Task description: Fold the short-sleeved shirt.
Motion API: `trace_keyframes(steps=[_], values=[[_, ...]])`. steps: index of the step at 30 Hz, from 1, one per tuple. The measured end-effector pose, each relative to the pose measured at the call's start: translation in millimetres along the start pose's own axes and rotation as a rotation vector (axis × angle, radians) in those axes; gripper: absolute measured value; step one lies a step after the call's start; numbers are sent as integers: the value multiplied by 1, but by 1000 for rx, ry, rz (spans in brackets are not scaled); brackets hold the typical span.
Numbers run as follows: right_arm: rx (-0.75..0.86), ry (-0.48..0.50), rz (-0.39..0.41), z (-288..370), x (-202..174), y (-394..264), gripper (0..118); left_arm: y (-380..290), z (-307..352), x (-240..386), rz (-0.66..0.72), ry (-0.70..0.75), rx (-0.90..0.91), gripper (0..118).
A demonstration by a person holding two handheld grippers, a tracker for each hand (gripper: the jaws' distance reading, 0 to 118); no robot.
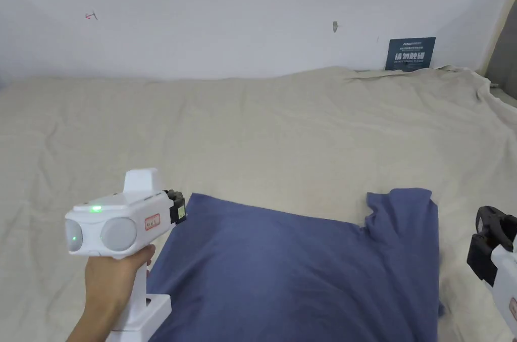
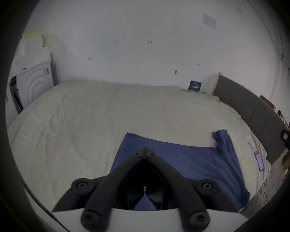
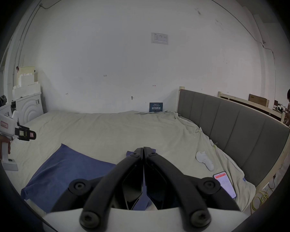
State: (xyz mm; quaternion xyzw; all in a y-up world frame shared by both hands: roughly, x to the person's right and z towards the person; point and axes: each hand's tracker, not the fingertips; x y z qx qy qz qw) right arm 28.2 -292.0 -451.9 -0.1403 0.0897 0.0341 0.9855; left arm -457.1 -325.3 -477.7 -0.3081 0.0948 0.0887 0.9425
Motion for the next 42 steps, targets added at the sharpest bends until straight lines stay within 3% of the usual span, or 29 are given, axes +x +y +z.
trace_keyframes(steps=[3,4,5,7,8,9,15,17,22,24,27,31,32,36,39,42], values=[[-19,-7,-20,-19,5,-1,0,19,-60,-8,18,2,-95,0],[-31,-8,-23,-27,7,-3,0,23,-81,-12,32,2,-120,4],[-42,-11,-22,-35,9,-4,0,27,-101,-15,35,15,-134,15],[-60,-19,-15,-47,9,-7,0,34,-136,-20,44,51,-205,77],[-69,-25,-12,-53,10,-10,0,36,-155,-21,42,86,-253,101],[-80,-30,-12,-59,12,-12,0,36,-168,-21,39,114,-305,115],[-120,-61,-28,-86,18,-21,0,30,-223,-27,-36,142,-402,111],[-123,-66,-31,-87,17,-22,0,26,-233,-25,-53,151,-400,102],[-158,-70,-40,-90,20,-25,0,23,-239,-18,-58,134,-416,52],[-174,-61,-53,-94,24,-23,0,25,-234,-12,-49,73,-384,3],[-204,-24,-97,-112,31,-19,0,19,-229,-4,-135,93,-383,1],[-332,20,-63,-166,40,-18,2,26,-193,-8,-40,40,-289,1],[-386,33,-59,-181,42,-20,7,28,-182,-10,-29,18,-266,1],[-509,22,-79,-227,46,-38,74,33,-152,-16,-76,17,-241,1],[-572,-2,-159,-252,47,-55,83,34,-140,-21,-77,16,-230,1],[-621,-37,-93,-267,37,-66,83,33,-131,-21,-76,20,-225,1]])
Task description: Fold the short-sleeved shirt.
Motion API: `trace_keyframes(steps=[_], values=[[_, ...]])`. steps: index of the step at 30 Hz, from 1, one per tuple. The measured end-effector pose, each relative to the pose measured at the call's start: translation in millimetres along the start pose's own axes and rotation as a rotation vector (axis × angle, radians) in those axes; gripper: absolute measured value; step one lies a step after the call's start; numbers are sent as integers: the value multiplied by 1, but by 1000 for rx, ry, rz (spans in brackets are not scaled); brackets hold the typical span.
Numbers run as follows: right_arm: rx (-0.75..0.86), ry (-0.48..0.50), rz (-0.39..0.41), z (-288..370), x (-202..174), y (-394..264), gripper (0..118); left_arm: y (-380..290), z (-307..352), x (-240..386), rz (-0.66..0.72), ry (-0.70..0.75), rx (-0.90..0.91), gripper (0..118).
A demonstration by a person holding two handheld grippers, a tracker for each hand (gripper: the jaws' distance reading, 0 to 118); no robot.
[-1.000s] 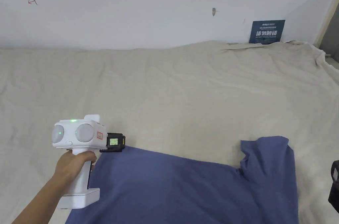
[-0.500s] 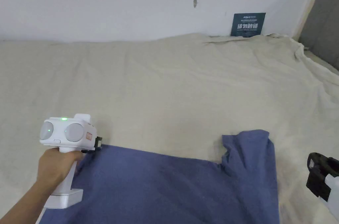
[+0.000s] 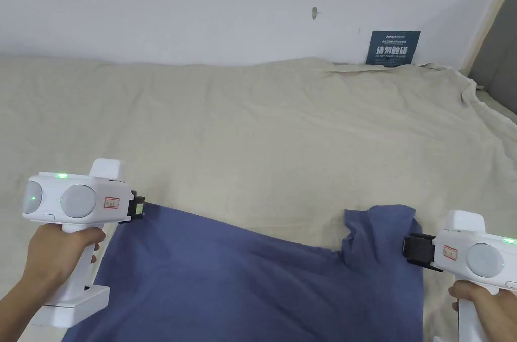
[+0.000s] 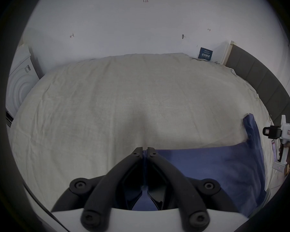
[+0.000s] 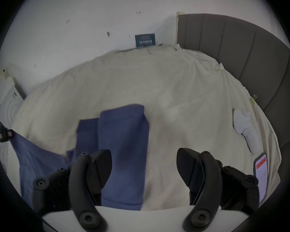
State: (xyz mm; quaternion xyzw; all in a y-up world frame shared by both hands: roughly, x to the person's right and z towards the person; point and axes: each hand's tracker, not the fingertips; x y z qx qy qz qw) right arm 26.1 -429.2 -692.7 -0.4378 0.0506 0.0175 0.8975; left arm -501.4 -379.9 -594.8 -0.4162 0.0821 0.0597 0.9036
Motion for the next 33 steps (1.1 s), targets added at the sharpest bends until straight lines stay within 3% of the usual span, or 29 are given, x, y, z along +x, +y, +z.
trace_keyframes(steps=[5,7,10,11,15,18,22,33], values=[[-88,-24,78,-18,-19,-11,82,-6,4,-2,2,6,-2,1],[-98,-19,118,-23,-27,-16,77,-9,5,-3,11,5,0,1],[-73,10,122,-16,-35,-19,31,-15,10,-4,21,1,4,1],[-70,19,134,-13,-37,-18,1,-17,15,-1,22,1,5,1],[20,21,153,21,-34,-14,2,-23,31,-4,33,3,18,1],[92,90,115,64,-25,-8,2,-26,50,-6,42,13,35,1],[217,136,134,129,-16,2,2,-25,85,-11,65,18,94,1],[522,242,134,266,-18,65,2,24,206,-25,72,52,321,1]])
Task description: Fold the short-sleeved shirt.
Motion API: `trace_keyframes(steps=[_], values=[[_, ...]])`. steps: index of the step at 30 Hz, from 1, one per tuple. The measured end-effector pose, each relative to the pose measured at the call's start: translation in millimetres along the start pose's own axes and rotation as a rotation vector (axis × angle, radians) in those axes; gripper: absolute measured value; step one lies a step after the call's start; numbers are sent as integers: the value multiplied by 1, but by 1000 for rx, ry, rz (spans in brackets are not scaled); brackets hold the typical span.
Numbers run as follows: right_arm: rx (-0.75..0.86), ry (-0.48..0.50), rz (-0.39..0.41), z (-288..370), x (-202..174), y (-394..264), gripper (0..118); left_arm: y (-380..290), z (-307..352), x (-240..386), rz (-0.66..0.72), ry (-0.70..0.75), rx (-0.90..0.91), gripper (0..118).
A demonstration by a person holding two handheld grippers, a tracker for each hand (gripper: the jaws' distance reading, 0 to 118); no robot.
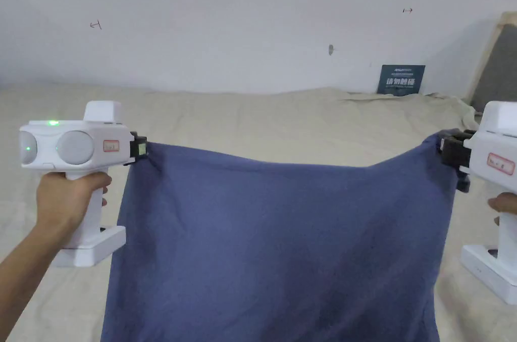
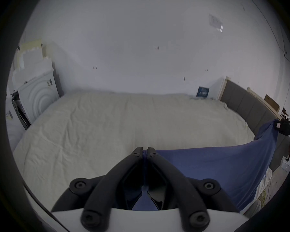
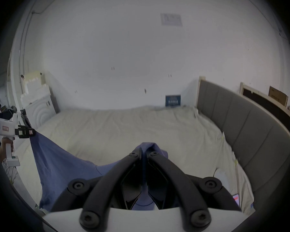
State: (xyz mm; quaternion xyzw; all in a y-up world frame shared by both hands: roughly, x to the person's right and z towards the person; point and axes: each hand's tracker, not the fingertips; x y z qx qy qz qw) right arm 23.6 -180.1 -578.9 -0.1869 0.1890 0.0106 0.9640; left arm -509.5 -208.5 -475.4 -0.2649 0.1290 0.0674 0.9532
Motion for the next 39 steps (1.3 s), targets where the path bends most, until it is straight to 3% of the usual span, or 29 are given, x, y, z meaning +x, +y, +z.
trace_keyframes(steps=[13,17,22,29,39], values=[[293,-13,58,19,-17,162,2,169,83,-2,-36,77,321,1],[341,-17,84,20,-15,198,2,195,95,-1,-38,77,363,1],[372,-13,51,13,-12,227,2,207,100,14,-45,87,380,1],[351,-3,87,-14,-9,192,2,178,64,27,-72,90,319,1],[95,17,13,-81,5,50,2,75,-43,8,-73,100,88,1]])
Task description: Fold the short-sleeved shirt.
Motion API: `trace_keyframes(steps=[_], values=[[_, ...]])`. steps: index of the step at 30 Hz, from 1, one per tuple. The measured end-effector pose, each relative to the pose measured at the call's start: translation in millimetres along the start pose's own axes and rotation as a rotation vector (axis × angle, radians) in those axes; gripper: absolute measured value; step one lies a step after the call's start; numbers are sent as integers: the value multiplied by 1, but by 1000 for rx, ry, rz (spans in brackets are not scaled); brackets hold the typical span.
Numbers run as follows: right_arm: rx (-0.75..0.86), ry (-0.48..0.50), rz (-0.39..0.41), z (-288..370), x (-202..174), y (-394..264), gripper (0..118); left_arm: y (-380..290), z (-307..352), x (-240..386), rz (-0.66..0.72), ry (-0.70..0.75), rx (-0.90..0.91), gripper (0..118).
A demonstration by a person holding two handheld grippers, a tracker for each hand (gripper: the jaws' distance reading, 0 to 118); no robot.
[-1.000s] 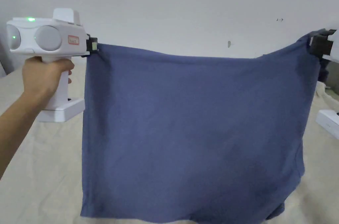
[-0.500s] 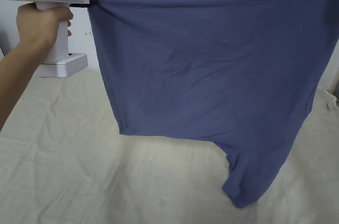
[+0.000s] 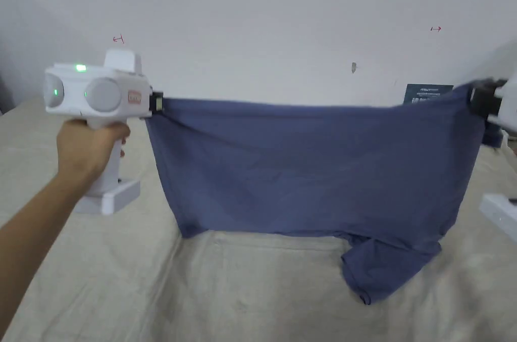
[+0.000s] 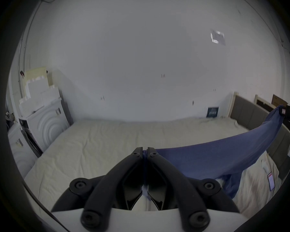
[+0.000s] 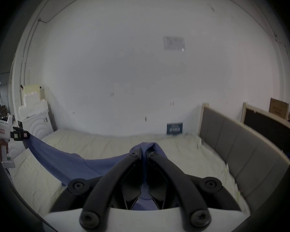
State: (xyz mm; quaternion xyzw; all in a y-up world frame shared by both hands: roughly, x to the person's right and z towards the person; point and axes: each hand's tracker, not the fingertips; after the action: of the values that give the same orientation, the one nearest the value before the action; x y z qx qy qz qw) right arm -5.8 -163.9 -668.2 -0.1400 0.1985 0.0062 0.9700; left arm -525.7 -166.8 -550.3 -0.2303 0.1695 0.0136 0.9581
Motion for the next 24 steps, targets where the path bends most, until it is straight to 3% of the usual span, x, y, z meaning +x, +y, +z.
trace_keyframes(steps=[6,11,24], values=[[-161,26,-68,12,-2,-108,2,-110,-14,-12,44,-18,-161,1],[-260,39,-108,56,-11,-186,2,-204,13,-20,72,-32,-268,1],[-344,16,-220,188,-7,-288,2,-341,125,-18,149,-47,-425,1]])
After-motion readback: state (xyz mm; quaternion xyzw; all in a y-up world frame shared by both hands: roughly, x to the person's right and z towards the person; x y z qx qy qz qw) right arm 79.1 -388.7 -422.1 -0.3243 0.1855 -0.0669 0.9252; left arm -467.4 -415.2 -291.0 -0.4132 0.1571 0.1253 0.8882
